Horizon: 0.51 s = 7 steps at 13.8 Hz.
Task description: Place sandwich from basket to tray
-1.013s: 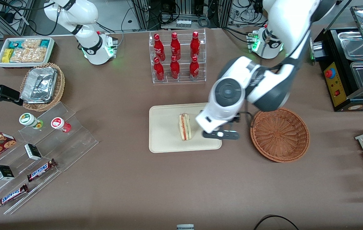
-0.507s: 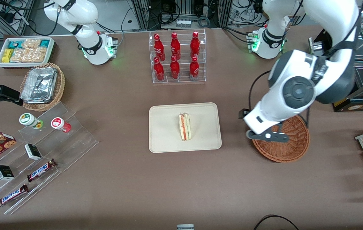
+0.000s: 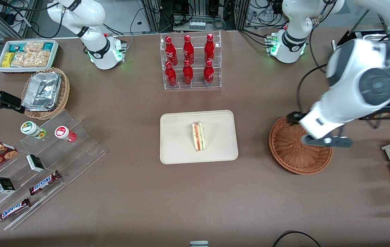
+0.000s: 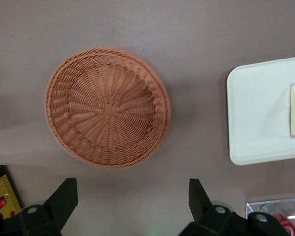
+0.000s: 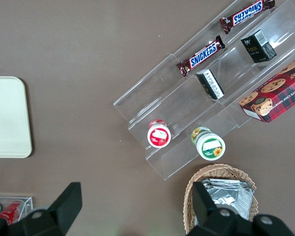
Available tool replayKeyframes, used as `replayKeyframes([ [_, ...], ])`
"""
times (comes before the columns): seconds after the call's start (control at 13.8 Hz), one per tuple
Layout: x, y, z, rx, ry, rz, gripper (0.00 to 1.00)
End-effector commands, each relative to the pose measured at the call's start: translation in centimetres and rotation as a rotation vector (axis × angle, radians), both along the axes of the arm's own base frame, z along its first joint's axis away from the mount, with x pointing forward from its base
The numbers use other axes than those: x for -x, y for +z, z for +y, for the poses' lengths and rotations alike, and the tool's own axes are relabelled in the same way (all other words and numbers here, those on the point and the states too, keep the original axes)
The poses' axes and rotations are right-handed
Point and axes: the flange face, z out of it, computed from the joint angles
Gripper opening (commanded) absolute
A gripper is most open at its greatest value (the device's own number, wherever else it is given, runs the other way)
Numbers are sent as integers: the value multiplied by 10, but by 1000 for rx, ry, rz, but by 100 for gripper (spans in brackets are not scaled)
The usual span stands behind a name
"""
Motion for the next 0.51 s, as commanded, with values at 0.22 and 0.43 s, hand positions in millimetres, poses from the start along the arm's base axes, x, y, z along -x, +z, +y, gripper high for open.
replayKeyframes([
  [0.22,59,61,51,9,-42,62,100],
  [0.43,77,77,68,1,-12,102,100],
])
